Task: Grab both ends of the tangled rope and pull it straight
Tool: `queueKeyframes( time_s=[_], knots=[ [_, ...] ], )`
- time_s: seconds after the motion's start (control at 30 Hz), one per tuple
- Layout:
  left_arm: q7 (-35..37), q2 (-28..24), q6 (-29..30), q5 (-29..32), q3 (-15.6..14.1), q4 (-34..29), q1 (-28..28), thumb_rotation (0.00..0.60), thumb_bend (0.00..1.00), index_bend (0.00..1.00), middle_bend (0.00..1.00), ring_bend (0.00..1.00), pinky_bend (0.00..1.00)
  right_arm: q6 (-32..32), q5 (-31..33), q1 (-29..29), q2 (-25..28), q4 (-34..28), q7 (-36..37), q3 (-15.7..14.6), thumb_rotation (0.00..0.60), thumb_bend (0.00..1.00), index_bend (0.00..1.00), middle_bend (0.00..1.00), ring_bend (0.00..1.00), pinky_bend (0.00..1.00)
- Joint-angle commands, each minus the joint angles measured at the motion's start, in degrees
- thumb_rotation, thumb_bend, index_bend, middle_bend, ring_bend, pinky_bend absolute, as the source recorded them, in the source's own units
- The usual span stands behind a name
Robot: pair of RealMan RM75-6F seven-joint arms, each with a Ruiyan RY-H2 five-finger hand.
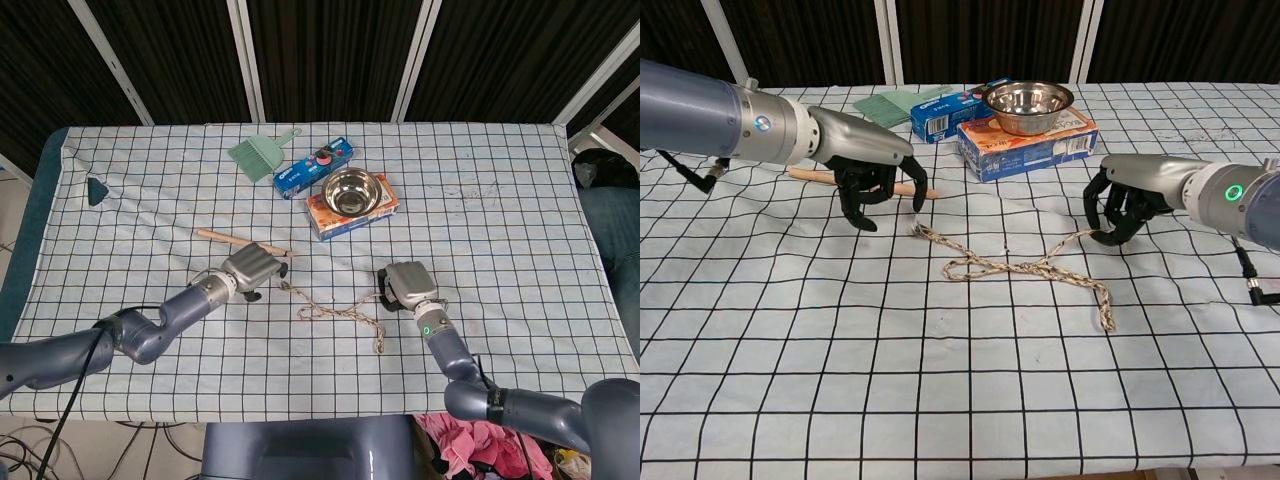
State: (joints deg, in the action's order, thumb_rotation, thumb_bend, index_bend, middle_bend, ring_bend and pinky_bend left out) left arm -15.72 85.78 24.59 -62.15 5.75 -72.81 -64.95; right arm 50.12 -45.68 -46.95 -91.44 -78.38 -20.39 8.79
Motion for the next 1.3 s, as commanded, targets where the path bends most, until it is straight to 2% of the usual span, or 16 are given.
queueKeyframes(
  time_s=[0.03,0.17,0.4,0.53,1.3],
  knots=[
    [-0.8,2.6,3.7,-1.4,-0.6,2.4,0.3,0.6,0.21,0.33,0.82,0.76,0.68,0.8,-1.1,0.7,0.0,0.2,1.3,0.6,0.6,0.41,0.61,0.84,1.0,0.92],
    [0.9,5.1,6.4,-3.7,-0.6,4.4,1.4,0.6,0.16,0.34,0.82,0.76,0.68,1.1,-2.1,1.2,0.0,0.5,2.0,0.8,0.6,0.41,0.61,0.84,1.0,0.92],
    [3.0,8.5,8.6,-6.8,-0.3,8.2,1.7,0.6,0.19,0.38,0.83,0.77,0.68,0.3,-2.9,1.5,0.0,0.7,2.6,1.0,0.6,0.41,0.61,0.84,1.0,0.92],
    [3.6,9.9,8.2,-7.4,-0.3,9.9,1.3,0.6,0.26,0.41,0.84,0.77,0.68,0.1,-3.1,1.6,-0.1,1.0,2.7,1.2,0.6,0.41,0.61,0.84,1.0,0.92],
    [11.4,14.9,7.9,-11.6,0.5,16.4,1.0,0.6,0.27,0.49,0.85,0.79,0.68,1.5,1.3,1.7,-1.8,1.3,-0.6,2.7,0.6,0.41,0.63,0.85,1.0,0.92]
  ],
)
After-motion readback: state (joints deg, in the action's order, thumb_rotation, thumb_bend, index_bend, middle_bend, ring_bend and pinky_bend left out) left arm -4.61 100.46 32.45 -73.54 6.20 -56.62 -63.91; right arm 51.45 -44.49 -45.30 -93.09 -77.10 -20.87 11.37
